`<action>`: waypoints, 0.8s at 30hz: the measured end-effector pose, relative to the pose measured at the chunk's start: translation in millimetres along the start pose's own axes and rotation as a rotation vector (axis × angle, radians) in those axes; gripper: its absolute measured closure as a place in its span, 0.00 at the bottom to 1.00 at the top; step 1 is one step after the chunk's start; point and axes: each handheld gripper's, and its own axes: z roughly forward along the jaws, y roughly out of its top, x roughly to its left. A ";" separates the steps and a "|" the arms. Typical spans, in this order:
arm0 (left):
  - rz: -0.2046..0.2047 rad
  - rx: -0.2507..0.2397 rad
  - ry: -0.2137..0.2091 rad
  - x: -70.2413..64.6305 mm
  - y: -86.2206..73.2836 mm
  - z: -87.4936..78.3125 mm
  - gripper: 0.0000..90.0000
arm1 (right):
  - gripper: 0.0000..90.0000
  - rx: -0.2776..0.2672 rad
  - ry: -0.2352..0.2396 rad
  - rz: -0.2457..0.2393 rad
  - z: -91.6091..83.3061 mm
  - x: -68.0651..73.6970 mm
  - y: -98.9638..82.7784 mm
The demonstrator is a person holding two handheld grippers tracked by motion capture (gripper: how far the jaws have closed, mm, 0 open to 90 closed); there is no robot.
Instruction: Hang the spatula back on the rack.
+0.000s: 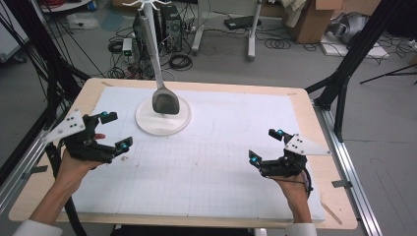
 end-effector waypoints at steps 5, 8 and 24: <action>-0.031 -0.017 0.018 0.2 -31.3 -10.4 0.02 | 0.00 -0.021 0.002 0.005 -1.1 -0.6 -6.9; -0.038 -0.010 0.016 0.6 -41.9 -12.0 0.02 | 0.00 -0.038 0.001 0.006 -3.3 -0.4 -7.4; -0.030 -0.024 0.017 -3.4 -53.8 -13.6 0.02 | 0.00 -0.024 -0.018 0.016 -9.7 -4.9 -20.9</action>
